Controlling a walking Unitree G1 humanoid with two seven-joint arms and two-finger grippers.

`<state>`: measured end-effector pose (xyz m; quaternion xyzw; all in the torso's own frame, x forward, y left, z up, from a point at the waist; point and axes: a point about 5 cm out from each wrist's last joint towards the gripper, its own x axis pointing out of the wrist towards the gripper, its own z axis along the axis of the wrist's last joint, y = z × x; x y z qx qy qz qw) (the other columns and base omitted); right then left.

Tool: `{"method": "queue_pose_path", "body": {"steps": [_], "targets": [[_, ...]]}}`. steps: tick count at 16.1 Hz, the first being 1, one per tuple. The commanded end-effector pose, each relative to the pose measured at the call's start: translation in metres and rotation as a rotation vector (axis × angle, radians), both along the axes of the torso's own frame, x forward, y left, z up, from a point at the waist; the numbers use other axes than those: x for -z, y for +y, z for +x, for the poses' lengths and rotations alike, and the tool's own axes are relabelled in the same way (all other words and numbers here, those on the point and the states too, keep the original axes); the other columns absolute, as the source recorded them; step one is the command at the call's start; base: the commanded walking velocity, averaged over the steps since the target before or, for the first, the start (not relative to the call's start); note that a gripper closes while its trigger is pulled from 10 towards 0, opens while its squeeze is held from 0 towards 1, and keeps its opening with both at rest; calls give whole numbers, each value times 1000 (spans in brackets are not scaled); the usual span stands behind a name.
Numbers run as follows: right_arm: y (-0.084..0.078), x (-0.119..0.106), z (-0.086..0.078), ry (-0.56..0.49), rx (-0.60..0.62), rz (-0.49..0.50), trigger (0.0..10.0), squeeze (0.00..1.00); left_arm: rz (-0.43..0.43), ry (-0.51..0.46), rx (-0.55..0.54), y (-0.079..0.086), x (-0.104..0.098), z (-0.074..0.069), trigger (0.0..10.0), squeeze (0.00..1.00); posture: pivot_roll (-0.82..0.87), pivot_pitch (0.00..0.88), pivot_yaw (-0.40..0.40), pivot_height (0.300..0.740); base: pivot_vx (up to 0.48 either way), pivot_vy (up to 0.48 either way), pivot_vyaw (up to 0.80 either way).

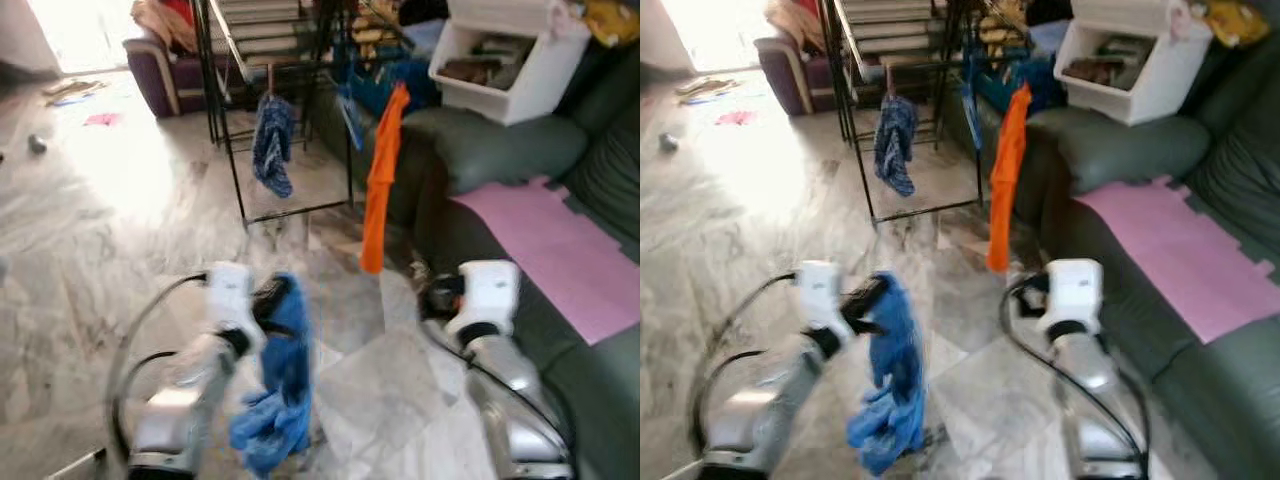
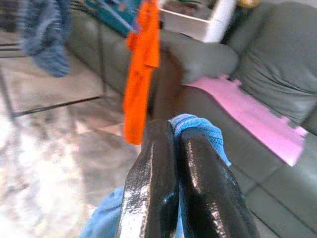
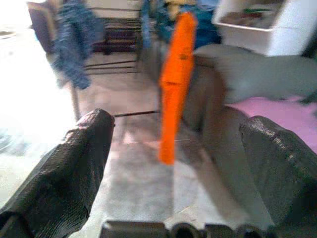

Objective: Hang hanger

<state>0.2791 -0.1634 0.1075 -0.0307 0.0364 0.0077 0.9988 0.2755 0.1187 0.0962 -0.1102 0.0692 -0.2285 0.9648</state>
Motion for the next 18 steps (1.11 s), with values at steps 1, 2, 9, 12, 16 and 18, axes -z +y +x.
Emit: {"method": "queue_pose_path", "body": {"steps": [1, 2, 9, 12, 16, 18], "targets": [[-10, -2, -1, -13, 31, -12, 10000, 0, 2, -38, 21, -8, -7, 0, 10000, 0, -66, 55, -16, 740, 0, 0, 0], [-9, -4, -3, -23, 7, -21, 10000, 0, 1, -54, -19, -1, -7, 1, 10000, 0, -65, 51, -12, 740, 0, 0, 0], [-24, -7, -25, -32, 56, -79, 10000, 0, 116, -126, -232, 41, -8, -4, 10000, 0, -68, 52, -7, 740, 0, 0, -98], [-25, -5, -37, -32, 71, -72, 10000, 0, 141, -127, -239, 45, -4, -9, 10000, 0, -69, 54, -2, 740, 169, 0, 0], [-23, -8, -42, -39, 62, -41, 10000, 0, 145, -137, -236, 46, -5, -8, 10000, 0, -74, 52, 5, 740, 320, 0, 0], [-22, -7, -43, -35, 56, -26, 10000, 0, 140, -142, -233, 45, -6, -7, 10000, 0, -74, 48, 7, 740, 360, 0, 0]]}}
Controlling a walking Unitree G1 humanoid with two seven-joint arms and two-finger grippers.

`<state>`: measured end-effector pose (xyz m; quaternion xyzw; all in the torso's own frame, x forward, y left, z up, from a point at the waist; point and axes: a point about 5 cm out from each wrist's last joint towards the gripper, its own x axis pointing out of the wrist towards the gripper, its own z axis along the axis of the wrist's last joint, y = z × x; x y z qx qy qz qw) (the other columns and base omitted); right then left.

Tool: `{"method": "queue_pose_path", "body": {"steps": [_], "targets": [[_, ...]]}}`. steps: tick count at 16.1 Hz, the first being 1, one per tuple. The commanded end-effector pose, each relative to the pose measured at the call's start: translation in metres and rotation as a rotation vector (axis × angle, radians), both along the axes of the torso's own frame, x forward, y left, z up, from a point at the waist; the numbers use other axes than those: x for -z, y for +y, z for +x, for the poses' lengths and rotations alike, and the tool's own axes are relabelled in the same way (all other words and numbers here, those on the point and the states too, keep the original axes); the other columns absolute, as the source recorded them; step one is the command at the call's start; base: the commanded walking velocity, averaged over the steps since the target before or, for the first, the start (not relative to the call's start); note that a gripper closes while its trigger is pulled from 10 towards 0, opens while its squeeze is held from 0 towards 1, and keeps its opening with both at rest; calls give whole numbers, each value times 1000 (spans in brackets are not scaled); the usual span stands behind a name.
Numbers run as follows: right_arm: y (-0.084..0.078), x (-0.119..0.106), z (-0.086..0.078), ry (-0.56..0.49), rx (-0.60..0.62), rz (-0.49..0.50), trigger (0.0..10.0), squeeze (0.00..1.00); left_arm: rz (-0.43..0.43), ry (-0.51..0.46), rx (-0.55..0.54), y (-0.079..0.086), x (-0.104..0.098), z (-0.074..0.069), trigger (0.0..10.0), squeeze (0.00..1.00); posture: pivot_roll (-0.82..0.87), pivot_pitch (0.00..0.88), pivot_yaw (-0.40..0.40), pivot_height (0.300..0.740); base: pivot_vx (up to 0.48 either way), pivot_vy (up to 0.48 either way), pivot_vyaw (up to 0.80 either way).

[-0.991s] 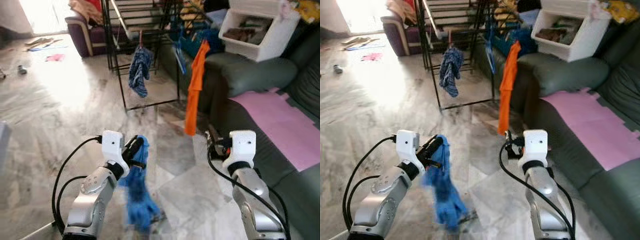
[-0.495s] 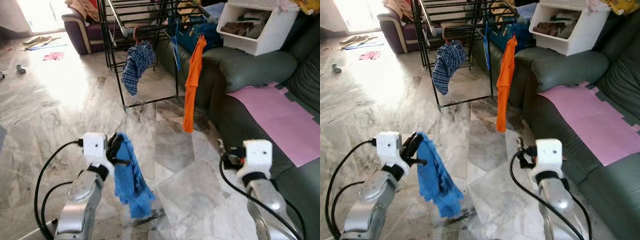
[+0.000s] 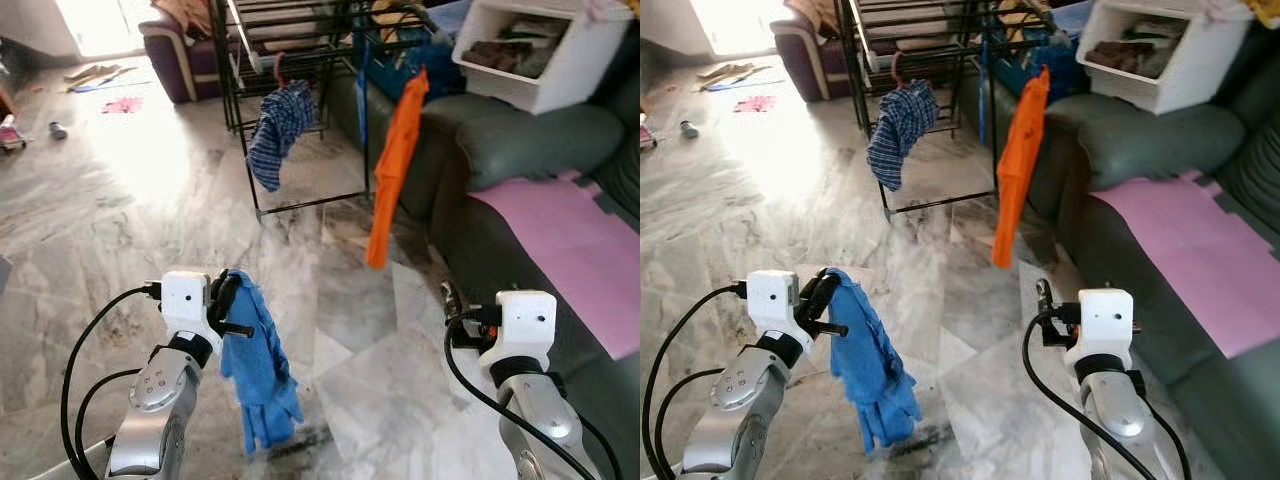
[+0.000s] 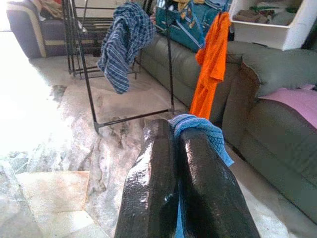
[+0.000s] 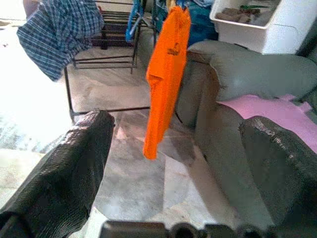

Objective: Hang hanger

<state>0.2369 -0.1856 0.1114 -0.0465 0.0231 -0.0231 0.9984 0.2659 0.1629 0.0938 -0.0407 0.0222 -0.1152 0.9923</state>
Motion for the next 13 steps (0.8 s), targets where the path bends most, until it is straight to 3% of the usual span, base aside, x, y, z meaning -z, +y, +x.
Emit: {"method": "queue_pose_path", "body": {"steps": [1, 13], "targets": [[0, -2, -1, 1, 4, 13, 10000, 0, 9, -40, 6, 0, -8, 3, 10000, 0, -74, 48, 7, 740, 364, 0, 0], [-5, -5, 5, -9, 31, 16, 10000, 0, -9, -35, 39, -9, -5, 5, 10000, 0, -85, 38, 7, 740, 400, 0, 0]]}}
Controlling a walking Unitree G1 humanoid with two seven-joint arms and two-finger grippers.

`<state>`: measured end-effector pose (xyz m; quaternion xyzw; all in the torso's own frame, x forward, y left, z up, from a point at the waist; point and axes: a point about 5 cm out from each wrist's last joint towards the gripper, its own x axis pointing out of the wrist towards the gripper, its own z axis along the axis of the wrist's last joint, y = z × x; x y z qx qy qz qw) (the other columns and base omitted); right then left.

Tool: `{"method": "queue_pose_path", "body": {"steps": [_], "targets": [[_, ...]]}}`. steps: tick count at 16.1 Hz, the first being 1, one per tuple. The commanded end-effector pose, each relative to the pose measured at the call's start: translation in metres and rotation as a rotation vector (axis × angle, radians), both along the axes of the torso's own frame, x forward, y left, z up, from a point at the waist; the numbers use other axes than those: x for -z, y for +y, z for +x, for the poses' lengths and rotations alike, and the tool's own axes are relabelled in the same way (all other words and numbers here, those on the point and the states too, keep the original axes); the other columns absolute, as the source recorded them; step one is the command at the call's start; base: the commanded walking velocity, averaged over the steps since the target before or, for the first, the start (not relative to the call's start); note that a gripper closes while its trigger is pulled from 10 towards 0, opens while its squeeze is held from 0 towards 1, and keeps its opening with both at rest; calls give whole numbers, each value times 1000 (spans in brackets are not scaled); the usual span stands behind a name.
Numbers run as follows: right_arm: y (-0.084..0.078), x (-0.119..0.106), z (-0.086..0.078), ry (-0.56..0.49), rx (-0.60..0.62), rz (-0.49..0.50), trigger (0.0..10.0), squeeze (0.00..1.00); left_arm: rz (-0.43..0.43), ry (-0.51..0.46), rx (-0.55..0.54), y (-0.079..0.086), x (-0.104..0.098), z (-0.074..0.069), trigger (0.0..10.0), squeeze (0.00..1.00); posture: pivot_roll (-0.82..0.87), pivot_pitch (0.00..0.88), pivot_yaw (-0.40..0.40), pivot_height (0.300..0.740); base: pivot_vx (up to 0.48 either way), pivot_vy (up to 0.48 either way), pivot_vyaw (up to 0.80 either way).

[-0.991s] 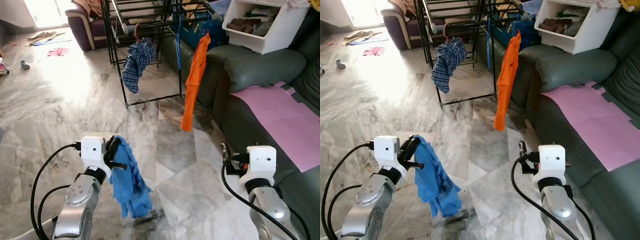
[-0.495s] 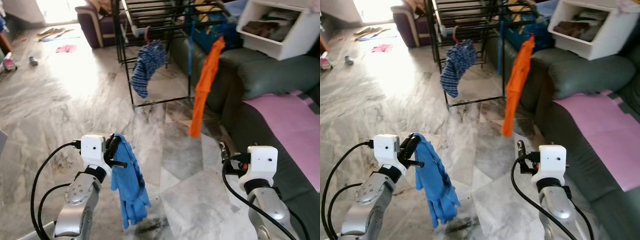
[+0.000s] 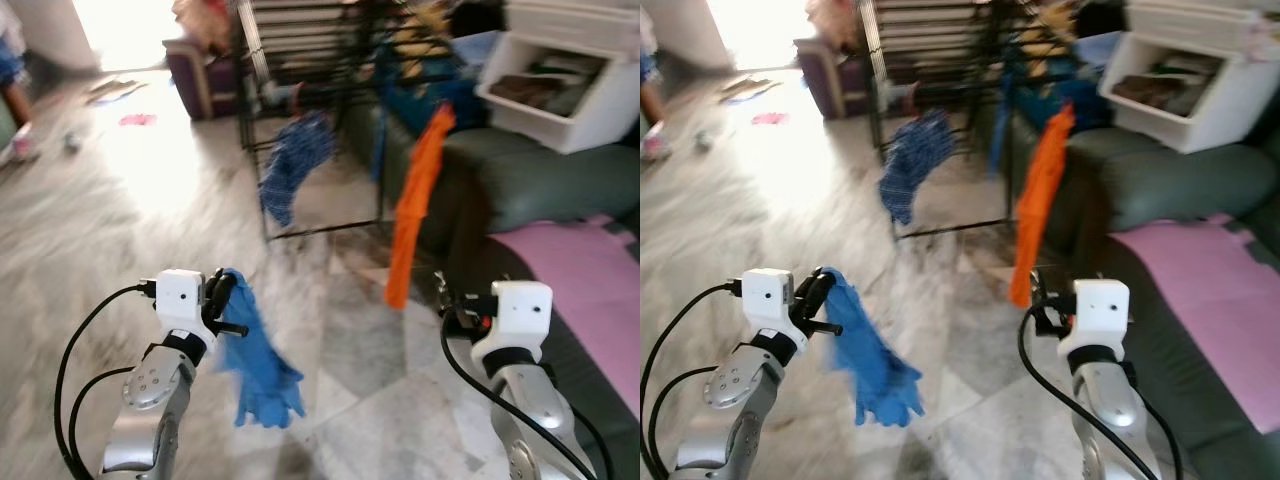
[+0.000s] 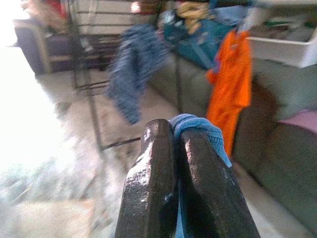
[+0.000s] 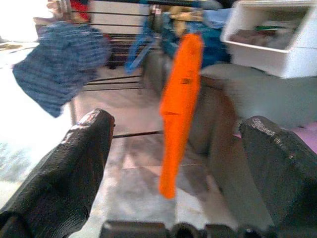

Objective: Hang hanger

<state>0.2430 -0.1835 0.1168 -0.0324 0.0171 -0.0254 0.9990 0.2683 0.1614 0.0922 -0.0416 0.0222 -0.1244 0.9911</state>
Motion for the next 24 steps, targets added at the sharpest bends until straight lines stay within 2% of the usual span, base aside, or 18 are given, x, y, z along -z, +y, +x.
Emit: {"method": "queue_pose_path", "body": {"steps": [1, 17, 24], "targets": [[-7, 0, -1, -4, 19, -2, 10000, 0, -7, -35, 21, -8, -7, 3, 10000, 0, -84, 38, 7, 740, 442, 0, 0], [-3, 4, 2, 6, 17, -6, 10000, 0, -15, -35, 53, -13, -8, 5, 10000, 0, -80, 54, 11, 740, 434, 0, 0], [-3, 5, 4, 7, 18, -14, 10000, 0, -35, -12, 56, -16, -7, 6, 10000, 0, -80, 53, 9, 740, 299, 372, 0]]}}
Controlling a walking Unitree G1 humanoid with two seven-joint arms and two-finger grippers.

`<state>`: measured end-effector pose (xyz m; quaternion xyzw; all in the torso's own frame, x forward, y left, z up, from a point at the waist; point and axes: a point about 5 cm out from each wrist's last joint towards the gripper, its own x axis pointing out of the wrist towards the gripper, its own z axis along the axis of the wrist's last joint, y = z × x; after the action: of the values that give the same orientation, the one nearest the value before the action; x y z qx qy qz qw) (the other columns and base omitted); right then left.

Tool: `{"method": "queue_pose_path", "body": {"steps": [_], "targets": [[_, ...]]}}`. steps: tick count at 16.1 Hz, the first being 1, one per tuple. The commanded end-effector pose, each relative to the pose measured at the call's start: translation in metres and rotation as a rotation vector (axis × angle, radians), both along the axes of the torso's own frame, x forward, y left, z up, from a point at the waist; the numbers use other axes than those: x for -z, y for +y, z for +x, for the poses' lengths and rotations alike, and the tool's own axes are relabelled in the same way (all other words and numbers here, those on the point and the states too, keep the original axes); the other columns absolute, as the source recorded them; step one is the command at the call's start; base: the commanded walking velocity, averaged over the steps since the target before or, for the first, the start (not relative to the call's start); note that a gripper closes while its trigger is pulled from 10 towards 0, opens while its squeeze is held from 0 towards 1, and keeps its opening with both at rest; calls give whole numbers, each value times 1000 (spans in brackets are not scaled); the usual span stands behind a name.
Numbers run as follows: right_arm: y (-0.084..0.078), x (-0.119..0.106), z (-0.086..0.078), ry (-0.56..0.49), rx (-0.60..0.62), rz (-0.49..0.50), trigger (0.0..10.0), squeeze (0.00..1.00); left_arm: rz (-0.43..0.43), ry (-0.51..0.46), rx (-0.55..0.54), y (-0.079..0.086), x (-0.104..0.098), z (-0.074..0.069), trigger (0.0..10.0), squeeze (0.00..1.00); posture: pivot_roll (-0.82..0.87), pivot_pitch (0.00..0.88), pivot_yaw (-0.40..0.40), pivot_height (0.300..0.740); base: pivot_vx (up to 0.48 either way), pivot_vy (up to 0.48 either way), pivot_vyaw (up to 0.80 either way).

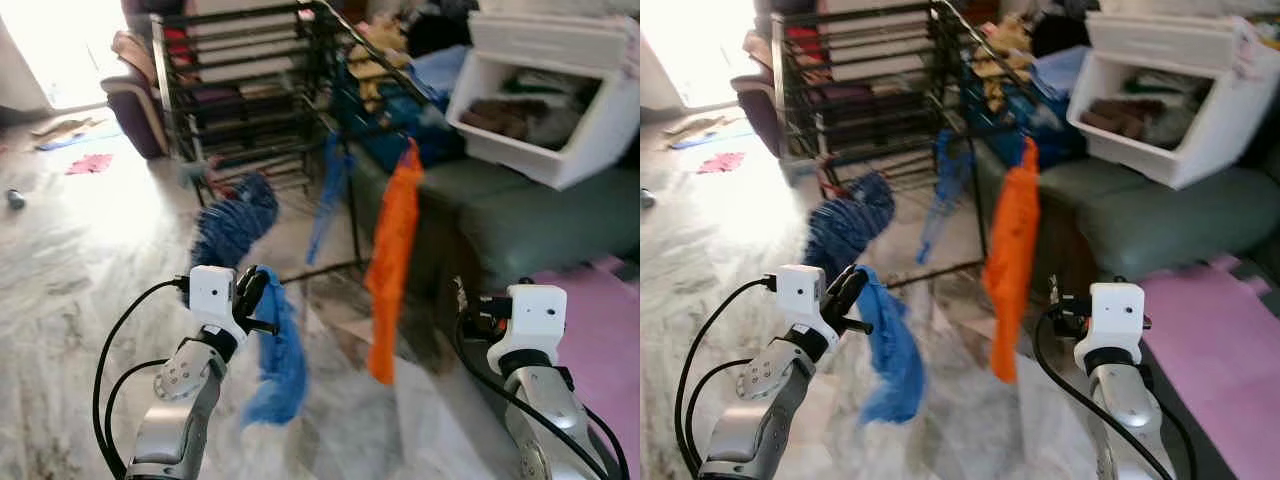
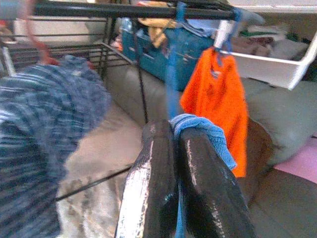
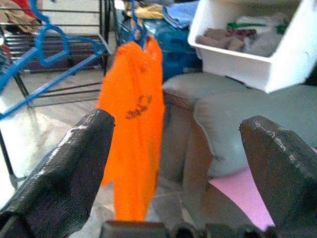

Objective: Hang hanger

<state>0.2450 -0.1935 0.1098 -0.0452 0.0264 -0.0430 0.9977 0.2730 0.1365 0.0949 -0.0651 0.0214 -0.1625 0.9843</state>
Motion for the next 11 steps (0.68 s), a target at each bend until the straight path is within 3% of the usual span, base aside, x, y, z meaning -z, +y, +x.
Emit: {"method": "queue_pose_path", "body": {"steps": [1, 6, 11], "targets": [[7, -2, 2, -12, -17, 11, 10000, 0, 12, -11, -20, 9, -4, 1, 10000, 0, -80, 51, 10, 740, 274, 394, 0], [7, -1, 3, -11, -15, 9, 10000, 0, 22, -19, -4, 6, -5, 1, 10000, 0, -79, 51, 10, 740, 101, 422, 0], [9, -2, 6, -16, -24, 8, 10000, 0, 33, -15, 2, 5, -5, 1, 10000, 0, -76, 55, 11, 740, 464, 0, 0]]}}
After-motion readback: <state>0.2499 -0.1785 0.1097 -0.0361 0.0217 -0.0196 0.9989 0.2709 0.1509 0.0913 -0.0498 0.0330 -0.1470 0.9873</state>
